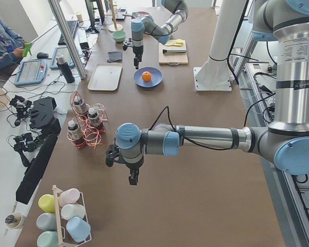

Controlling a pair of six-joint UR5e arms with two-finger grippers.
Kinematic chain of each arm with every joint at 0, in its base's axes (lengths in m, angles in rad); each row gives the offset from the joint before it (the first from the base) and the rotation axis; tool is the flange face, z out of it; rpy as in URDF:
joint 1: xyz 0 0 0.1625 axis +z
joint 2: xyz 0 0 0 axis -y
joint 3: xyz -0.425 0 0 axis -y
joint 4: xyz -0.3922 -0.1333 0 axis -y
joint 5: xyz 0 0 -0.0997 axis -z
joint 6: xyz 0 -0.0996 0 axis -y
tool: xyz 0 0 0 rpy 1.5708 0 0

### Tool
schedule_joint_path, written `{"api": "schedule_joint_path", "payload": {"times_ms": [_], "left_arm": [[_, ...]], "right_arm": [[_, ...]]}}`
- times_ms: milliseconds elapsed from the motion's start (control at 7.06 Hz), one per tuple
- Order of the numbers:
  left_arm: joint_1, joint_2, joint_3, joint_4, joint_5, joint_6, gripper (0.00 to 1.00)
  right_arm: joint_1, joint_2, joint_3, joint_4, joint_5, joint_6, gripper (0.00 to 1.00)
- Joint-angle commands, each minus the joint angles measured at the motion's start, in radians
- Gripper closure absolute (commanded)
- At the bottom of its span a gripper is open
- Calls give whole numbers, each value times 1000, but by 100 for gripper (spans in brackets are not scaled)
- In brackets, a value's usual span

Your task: Pick orange to plate

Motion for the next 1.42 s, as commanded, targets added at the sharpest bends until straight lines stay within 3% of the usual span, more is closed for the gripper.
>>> {"api": "schedule_joint_path", "payload": {"times_ms": [0,283,709,850,1276], "left_arm": [[-18,-6,11,59,1,50,2],[-18,-7,9,59,-2,50,2],[-18,-1,-3,59,-3,52,2],[-18,0,-6,59,-3,52,2],[-16,2,9,58,1,43,2]], "right_arm": [[206,-235,188,-41,133,-313,0],[393,-516,298,-37,146,-717,0],[702,-805,322,-40,240,-1261,0],[795,-886,327,-40,240,-1334,0],[884,-1058,333,-30,237,-1321,0]]}}
